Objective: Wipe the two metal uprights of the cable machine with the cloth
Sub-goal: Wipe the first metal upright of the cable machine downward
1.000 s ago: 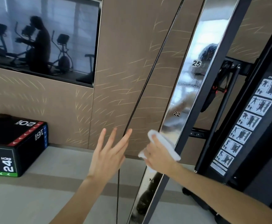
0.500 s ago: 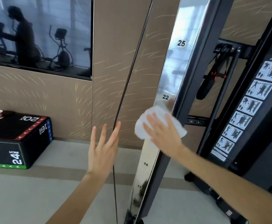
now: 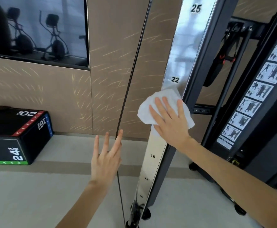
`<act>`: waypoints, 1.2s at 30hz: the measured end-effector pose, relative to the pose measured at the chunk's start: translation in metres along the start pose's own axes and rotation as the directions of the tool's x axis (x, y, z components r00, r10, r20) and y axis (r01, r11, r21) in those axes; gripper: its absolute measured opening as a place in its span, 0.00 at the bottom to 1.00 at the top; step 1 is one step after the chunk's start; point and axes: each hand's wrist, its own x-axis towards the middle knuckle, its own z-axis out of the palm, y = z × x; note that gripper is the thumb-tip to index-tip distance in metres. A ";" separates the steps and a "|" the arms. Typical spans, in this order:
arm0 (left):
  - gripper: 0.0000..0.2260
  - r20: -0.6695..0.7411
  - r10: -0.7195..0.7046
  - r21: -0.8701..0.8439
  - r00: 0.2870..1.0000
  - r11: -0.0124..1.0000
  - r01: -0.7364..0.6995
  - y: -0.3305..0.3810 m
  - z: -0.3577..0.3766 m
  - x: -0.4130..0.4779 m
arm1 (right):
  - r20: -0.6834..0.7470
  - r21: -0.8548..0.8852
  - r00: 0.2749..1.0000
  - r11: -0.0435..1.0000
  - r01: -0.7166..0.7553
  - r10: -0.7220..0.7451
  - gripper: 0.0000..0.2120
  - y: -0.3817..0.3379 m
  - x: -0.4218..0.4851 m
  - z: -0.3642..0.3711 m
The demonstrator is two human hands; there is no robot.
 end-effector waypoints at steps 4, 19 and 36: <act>0.20 -0.054 0.016 -0.013 0.998 1.000 -0.017 0.011 0.030 -0.011 | 0.164 -0.044 0.975 0.987 0.157 -0.148 0.33 -0.064 -0.089 0.025; 0.28 -0.250 0.010 -0.228 0.968 0.971 -0.069 0.030 0.103 -0.030 | 0.124 -0.082 0.976 0.979 0.189 -0.178 0.26 -0.105 -0.104 0.042; 0.24 -0.491 0.060 -0.157 0.869 0.975 -0.157 0.022 0.138 -0.062 | -0.088 -0.117 0.981 0.980 0.160 -0.171 0.21 -0.102 -0.122 0.060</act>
